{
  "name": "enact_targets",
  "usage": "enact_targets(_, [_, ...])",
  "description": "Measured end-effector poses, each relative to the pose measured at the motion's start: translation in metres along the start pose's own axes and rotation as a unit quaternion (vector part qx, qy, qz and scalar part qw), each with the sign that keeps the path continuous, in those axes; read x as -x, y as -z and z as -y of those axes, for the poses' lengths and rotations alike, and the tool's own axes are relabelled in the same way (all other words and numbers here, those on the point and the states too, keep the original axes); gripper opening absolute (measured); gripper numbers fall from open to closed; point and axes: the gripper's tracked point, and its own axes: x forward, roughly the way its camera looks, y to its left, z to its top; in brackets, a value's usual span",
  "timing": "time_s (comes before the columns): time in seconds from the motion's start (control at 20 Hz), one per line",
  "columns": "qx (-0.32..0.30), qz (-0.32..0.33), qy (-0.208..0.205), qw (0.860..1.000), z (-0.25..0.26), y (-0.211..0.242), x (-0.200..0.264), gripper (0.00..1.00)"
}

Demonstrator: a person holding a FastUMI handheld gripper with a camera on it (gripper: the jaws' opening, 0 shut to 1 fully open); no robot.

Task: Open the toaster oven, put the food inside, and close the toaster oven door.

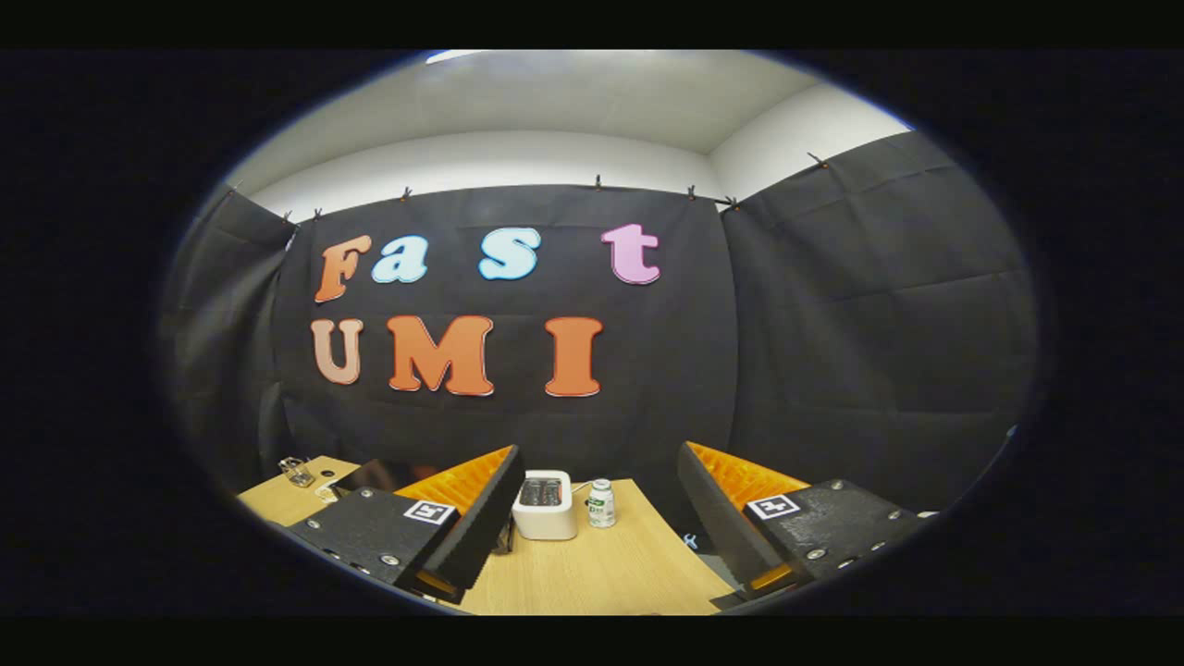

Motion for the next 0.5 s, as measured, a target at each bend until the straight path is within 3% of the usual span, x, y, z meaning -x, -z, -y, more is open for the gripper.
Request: enact_targets(0.5, [-0.018,0.004,-0.013,1.0,0.0006,0.0046,-0.003,0.99])
